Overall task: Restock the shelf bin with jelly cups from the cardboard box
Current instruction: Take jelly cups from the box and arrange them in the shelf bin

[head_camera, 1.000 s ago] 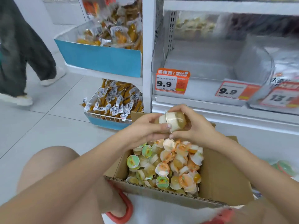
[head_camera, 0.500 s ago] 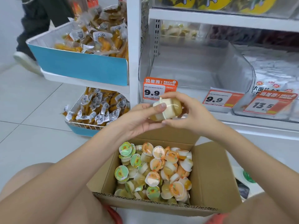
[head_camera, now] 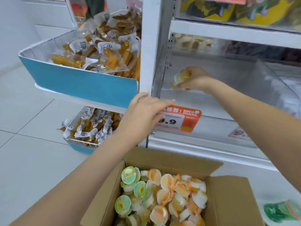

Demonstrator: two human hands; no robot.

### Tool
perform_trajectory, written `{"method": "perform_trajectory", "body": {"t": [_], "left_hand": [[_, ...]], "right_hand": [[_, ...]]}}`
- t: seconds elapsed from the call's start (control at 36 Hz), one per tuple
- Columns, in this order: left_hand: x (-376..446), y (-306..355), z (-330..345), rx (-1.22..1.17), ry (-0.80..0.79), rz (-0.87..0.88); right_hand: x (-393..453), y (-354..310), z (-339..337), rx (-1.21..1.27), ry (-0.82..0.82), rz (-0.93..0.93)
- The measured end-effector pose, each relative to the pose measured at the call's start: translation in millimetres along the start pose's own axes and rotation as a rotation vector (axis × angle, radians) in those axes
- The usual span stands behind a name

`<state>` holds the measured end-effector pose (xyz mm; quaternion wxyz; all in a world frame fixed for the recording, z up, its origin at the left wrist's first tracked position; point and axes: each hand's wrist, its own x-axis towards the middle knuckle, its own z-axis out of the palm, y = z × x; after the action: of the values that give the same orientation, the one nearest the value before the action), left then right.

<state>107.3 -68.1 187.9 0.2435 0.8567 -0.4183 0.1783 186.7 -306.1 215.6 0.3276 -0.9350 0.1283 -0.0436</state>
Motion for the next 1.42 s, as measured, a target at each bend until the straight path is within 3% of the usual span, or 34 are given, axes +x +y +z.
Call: {"method": "perform_trajectory", "body": {"t": [0.17, 0.36, 0.44, 0.78, 0.83, 0.92, 1.0, 1.08, 1.17, 1.28, 1.42], "left_hand": [[5.0, -6.3, 3.3, 0.066, 0.038, 0.057], [4.9, -9.2, 6.5, 0.083, 0.012, 0.063], [4.8, -7.7, 5.5, 0.081, 0.011, 0.058], [-0.5, -6.2, 7.0, -0.071, 0.019, 0.036], [-4.0, -4.2, 3.7, -0.186, 0.011, -0.015], [-12.1, 1.1, -7.1, -0.313, 0.135, -0.118], [-27.9, 5.1, -19.5, -0.374, 0.258, -0.244], [-50.7, 12.4, -20.4, -0.519, 0.274, -0.410], [-79.1, 19.6, 0.1, -0.617, 0.150, -0.548], [-140.1, 9.0, 56.3, -0.521, -0.287, -0.630], [-223.5, -18.7, 119.3, -0.240, -0.769, -0.658]], "right_hand": [[52.3, 9.0, 26.3, -0.028, 0.003, -0.070], [65.7, 17.4, 51.3, 0.201, 0.140, -0.132], [66.4, 16.7, 54.8, 0.153, 0.194, -0.168], [63.3, 20.3, 55.7, 0.298, 0.216, -0.083], [53.8, 16.7, 40.7, 0.311, 0.230, -0.072], [16.5, 6.3, 9.8, 0.402, 0.283, -0.101], [-54.7, 1.2, -16.7, 0.439, 0.373, -0.254], [-137.3, 4.3, -32.7, 0.375, 0.392, -0.421], [-204.9, 15.3, -23.5, 0.344, 0.330, -0.447], [-251.0, 54.8, 35.2, 0.277, 0.038, -0.374], [-266.5, 118.8, 135.1, 0.081, -0.343, -0.221]]}}
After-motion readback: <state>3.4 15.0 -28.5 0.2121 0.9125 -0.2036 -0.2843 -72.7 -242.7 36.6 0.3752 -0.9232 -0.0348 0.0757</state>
